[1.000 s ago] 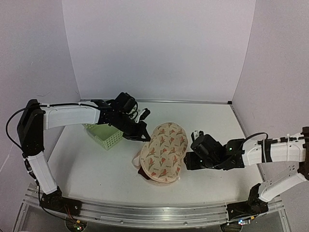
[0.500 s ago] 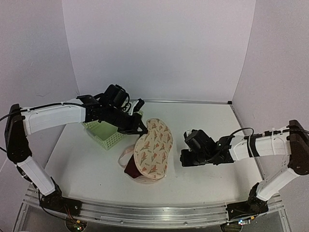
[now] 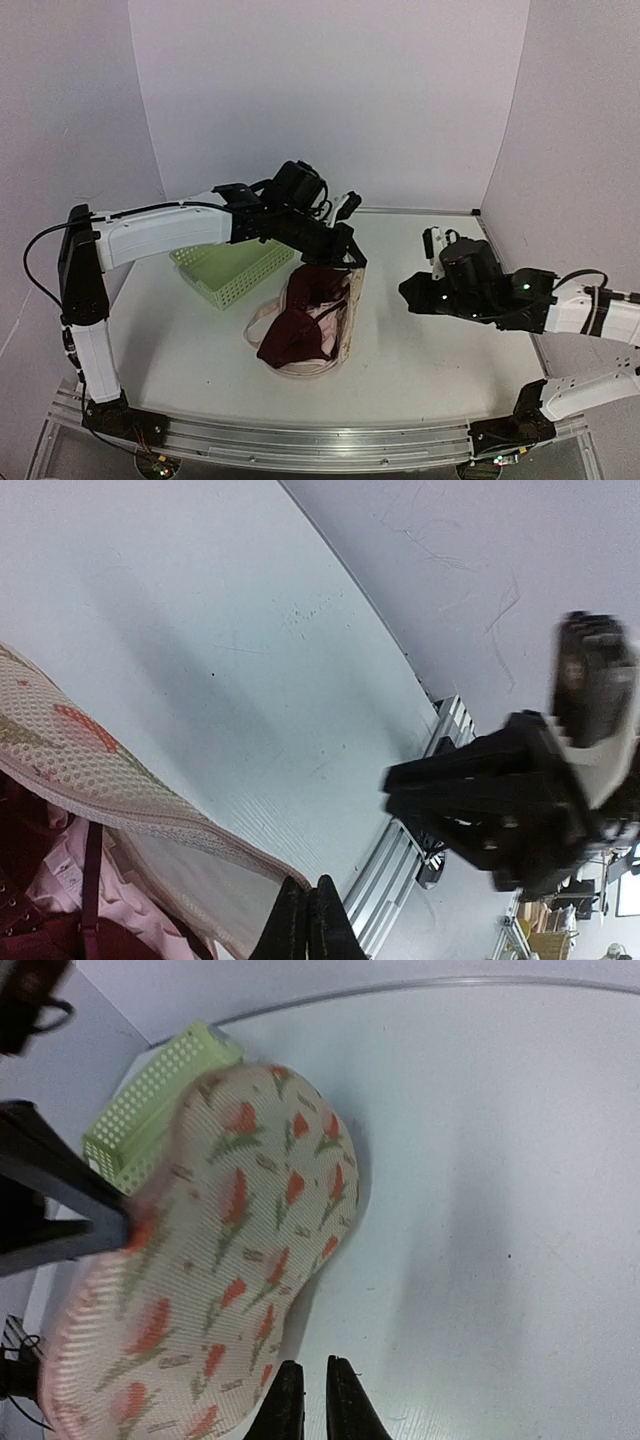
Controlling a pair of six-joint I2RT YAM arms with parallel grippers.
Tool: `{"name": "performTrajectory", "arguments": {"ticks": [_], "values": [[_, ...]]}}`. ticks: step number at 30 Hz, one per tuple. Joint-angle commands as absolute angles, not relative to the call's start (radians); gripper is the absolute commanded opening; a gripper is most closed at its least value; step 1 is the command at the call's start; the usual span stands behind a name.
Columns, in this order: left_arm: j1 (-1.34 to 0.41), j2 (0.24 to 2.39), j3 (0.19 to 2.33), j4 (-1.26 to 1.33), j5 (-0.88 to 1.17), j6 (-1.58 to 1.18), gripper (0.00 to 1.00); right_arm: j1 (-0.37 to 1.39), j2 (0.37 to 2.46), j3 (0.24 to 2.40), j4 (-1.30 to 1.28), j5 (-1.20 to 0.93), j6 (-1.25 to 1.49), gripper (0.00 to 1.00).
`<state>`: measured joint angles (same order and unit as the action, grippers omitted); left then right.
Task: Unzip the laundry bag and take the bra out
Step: Open the lid of the laundry bag.
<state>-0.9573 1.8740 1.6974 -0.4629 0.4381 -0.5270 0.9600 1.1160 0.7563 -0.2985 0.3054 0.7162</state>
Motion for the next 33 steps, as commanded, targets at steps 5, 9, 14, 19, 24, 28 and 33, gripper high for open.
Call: {"name": "performTrajectory", "arguments": {"ticks": [5,9,14,19,24,28,33], "values": [[-0.987,2.085,1.897,-0.409,0.500,-0.563,0.00,0.955,0.794,0.704,-0.379,0.476,0.677,0.14],[-0.994,2.187,1.956,-0.401,0.508,-0.590,0.00,0.954,0.748,0.698,-0.382,0.488,0.674,0.16],[-1.002,2.275,2.002,-0.389,0.521,-0.622,0.00,0.953,0.739,0.692,-0.385,0.500,0.676,0.16],[-1.014,2.325,2.011,-0.385,0.504,-0.646,0.10,0.953,0.731,0.683,-0.387,0.508,0.686,0.19],[-1.025,2.361,2.039,-0.377,0.527,-0.662,0.25,0.955,0.738,0.683,-0.386,0.504,0.690,0.19],[-1.029,2.348,2.066,-0.374,0.540,-0.663,0.41,0.954,0.728,0.681,-0.387,0.496,0.692,0.19],[-1.029,2.278,2.073,-0.373,0.539,-0.642,0.55,0.954,0.712,0.674,-0.391,0.501,0.701,0.19]]}}
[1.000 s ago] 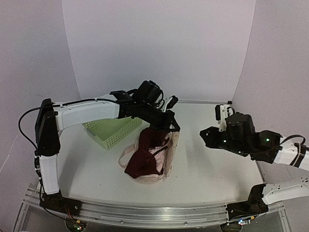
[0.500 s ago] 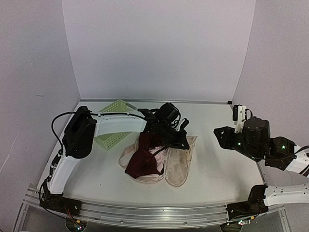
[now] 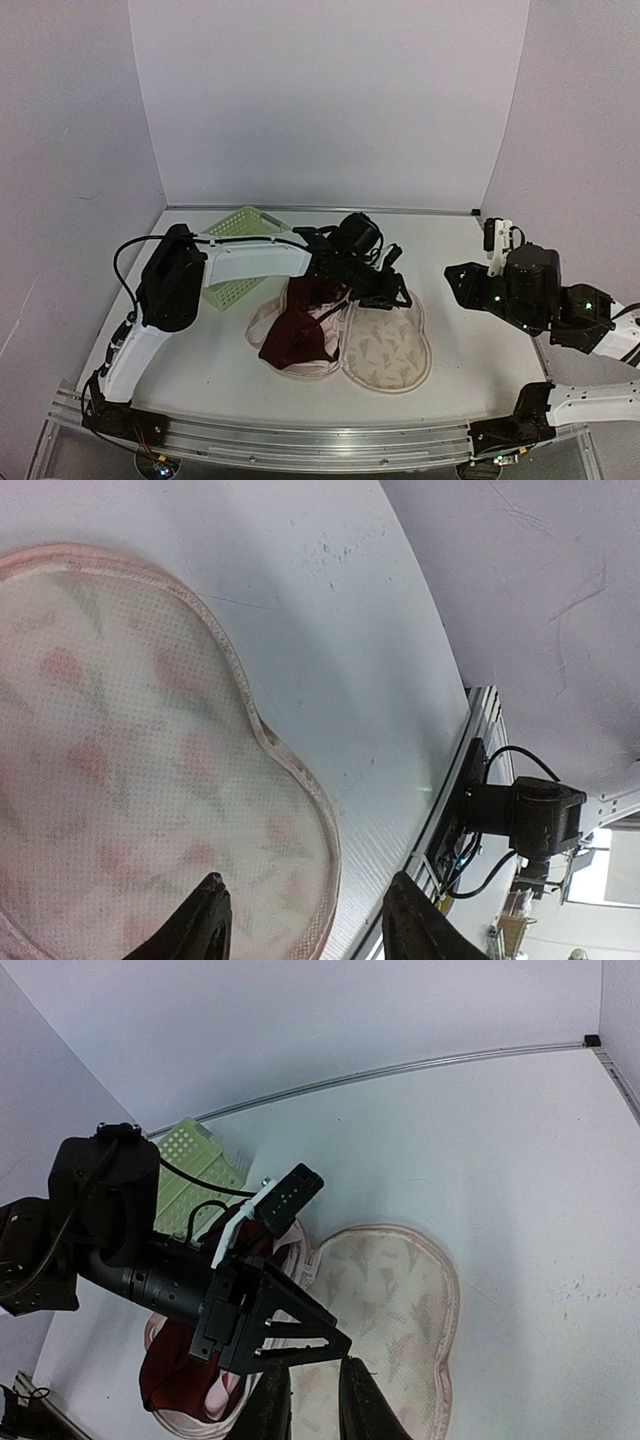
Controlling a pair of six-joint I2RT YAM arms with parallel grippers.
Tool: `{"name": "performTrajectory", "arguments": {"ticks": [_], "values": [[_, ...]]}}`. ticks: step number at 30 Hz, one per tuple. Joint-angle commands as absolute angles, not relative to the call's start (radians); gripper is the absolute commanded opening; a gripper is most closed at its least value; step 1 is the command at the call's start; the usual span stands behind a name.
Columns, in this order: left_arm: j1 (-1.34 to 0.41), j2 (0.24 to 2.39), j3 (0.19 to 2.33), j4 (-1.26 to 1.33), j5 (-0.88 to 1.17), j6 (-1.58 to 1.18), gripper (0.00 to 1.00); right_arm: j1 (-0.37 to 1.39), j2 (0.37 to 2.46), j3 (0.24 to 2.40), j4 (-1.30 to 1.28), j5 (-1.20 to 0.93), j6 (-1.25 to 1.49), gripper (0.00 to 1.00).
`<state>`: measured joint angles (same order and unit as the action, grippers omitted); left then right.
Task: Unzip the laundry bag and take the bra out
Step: Open the lid of the laundry bag, then pick up the bra from the laundry bag.
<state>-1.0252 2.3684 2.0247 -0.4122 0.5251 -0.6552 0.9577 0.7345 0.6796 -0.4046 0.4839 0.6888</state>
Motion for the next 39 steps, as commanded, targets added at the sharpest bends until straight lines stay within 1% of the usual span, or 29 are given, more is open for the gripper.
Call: {"name": "performTrajectory", "arguments": {"ticks": [1,5,11,17,23,25,28,32,39], "values": [[-1.029,2.254,2.069,-0.374,0.540,-0.638,0.58,0.954,0.708,0.672,-0.390,0.502,0.705,0.19],[-1.026,2.159,2.033,-0.393,0.514,-0.606,0.66,0.954,0.718,0.676,-0.390,0.494,0.709,0.21],[-1.003,1.998,1.940,-0.472,0.398,-0.536,0.68,0.953,0.764,0.684,-0.361,0.452,0.715,0.22],[-0.939,1.844,1.812,-0.523,0.276,-0.508,0.69,0.954,0.877,0.691,-0.255,0.321,0.700,0.28],[-0.849,1.682,1.678,-0.563,0.181,-0.498,0.69,0.958,1.087,0.759,-0.116,0.132,0.698,0.33],[-0.829,1.630,1.637,-0.588,0.141,-0.483,0.69,0.961,1.158,0.804,-0.104,0.104,0.698,0.35],[-0.810,1.555,1.591,-0.629,0.081,-0.458,0.69,0.964,1.270,0.879,-0.080,0.042,0.702,0.41],[-0.782,1.459,1.523,-0.673,0.015,-0.433,0.70,0.970,1.425,0.996,-0.071,-0.042,0.719,0.44],[-0.772,1.294,1.425,-0.752,-0.193,-0.415,0.71,0.993,1.662,1.172,-0.054,-0.105,0.769,0.54]]}}
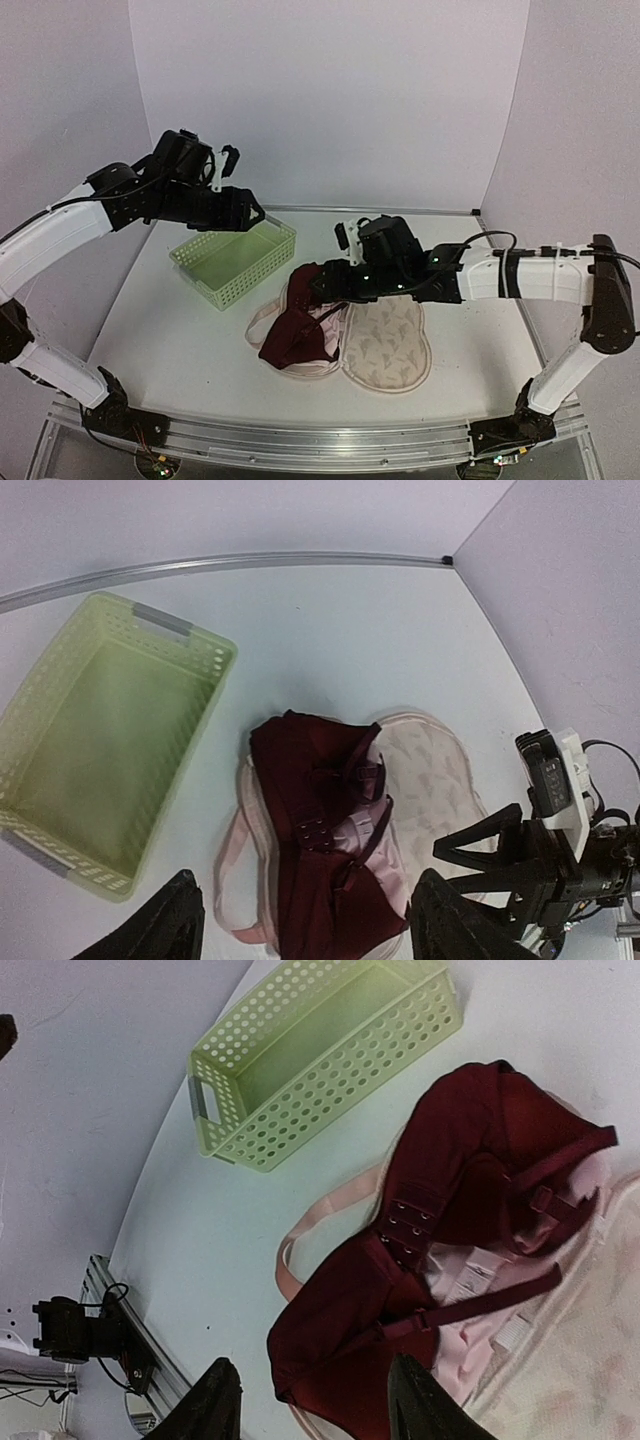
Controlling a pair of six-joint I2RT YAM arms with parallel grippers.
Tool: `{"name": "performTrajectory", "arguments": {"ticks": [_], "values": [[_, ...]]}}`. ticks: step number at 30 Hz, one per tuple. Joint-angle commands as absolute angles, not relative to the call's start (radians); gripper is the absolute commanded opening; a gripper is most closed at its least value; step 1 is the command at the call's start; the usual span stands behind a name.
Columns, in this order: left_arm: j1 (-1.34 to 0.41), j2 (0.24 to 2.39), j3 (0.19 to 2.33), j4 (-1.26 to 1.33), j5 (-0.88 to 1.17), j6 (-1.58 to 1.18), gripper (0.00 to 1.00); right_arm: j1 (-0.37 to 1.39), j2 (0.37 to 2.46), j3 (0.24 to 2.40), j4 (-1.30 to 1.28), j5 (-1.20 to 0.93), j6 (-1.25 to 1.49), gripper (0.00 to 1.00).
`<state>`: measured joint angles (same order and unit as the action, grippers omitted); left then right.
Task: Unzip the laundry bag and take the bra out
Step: Pick up the bra from the laundry bag.
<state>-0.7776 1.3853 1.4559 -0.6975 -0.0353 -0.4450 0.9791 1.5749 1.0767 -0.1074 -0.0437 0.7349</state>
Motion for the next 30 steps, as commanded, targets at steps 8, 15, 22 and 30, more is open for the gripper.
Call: {"name": "performTrajectory", "arguments": {"ticks": [8,15,22,30], "values": [[-0.772,1.144,1.331,-0.781,-0.304,-0.380,0.72,0.997,1.842,1.265,-0.070,-0.002,0.815,0.57],[-0.772,1.109,1.274,-0.780,-0.340,-0.373,0.72,0.986,1.945,1.312,-0.078,0.025,0.842,0.58],[-0.772,1.103,1.254,-0.779,-0.333,-0.382,0.72,0.983,1.997,1.341,-0.080,0.020,0.858,0.58],[-0.771,1.097,1.247,-0.778,-0.330,-0.390,0.72,0.976,2.035,1.348,-0.076,0.011,0.867,0.58]]}}
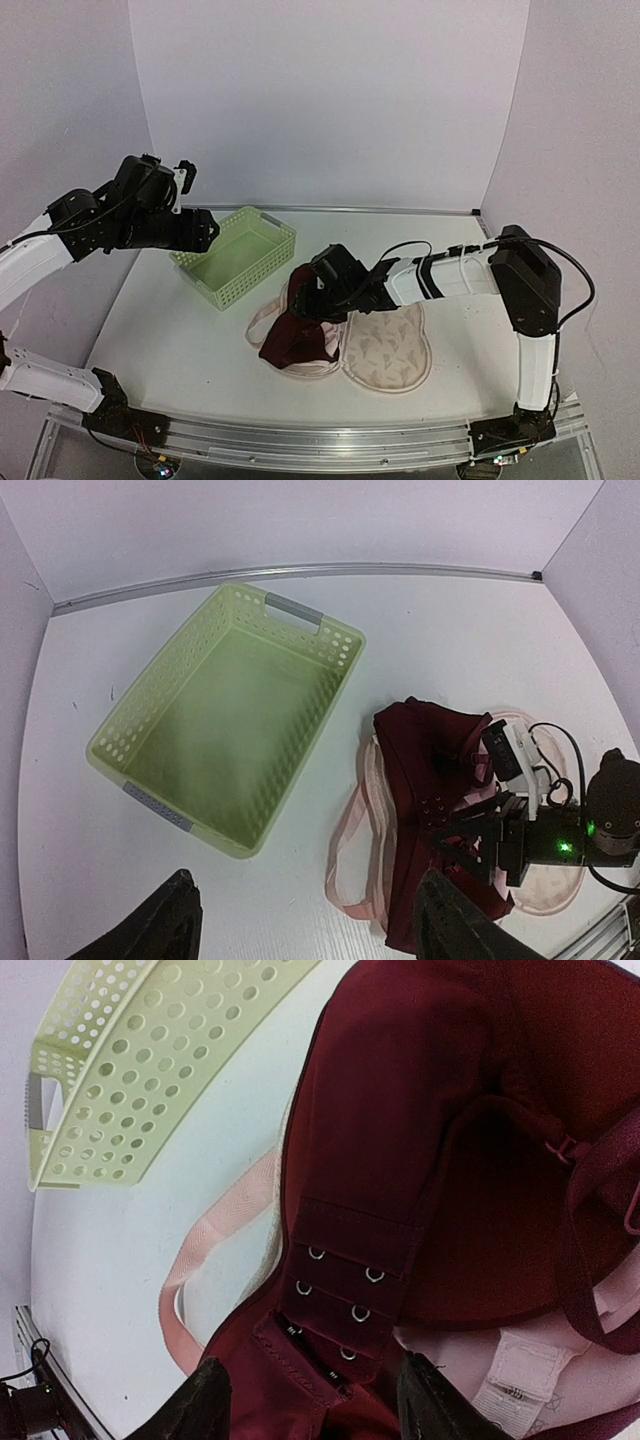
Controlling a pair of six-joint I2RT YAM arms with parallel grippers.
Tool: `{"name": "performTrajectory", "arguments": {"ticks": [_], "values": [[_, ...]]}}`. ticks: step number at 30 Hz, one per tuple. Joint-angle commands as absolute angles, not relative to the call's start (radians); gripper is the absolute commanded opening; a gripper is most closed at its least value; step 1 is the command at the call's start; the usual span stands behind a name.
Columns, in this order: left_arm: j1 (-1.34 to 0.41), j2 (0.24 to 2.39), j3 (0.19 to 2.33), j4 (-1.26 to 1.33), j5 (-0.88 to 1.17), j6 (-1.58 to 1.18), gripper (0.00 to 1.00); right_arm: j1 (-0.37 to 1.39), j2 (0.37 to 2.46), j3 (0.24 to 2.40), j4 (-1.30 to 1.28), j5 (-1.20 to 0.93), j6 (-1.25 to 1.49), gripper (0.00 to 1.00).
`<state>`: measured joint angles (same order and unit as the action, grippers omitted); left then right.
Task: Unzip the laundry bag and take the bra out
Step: Pick up the bra from the laundry bag.
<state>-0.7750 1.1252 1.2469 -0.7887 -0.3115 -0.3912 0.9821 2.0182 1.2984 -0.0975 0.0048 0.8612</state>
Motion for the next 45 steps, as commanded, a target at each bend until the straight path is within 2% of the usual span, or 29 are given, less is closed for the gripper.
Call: {"name": "performTrajectory", "arguments": {"ticks": [1,20,29,33,45], "values": [[-0.771,1.098,1.248,-0.778,-0.329,-0.392,0.73,0.975,2.042,1.354,-0.075,0.008,0.864,0.58],[-0.772,1.115,1.251,-0.778,-0.323,-0.402,0.72,0.961,2.142,1.431,-0.023,-0.038,0.882,0.42],[-0.772,1.120,1.246,-0.778,-0.322,-0.405,0.72,0.956,2.166,1.414,0.044,-0.063,0.904,0.23],[-0.772,1.124,1.243,-0.778,-0.323,-0.409,0.73,0.957,2.157,1.404,0.058,-0.066,0.904,0.00],[-0.772,1.138,1.255,-0.776,-0.324,-0.419,0.72,0.957,1.997,1.267,0.190,-0.068,0.887,0.00]]}}
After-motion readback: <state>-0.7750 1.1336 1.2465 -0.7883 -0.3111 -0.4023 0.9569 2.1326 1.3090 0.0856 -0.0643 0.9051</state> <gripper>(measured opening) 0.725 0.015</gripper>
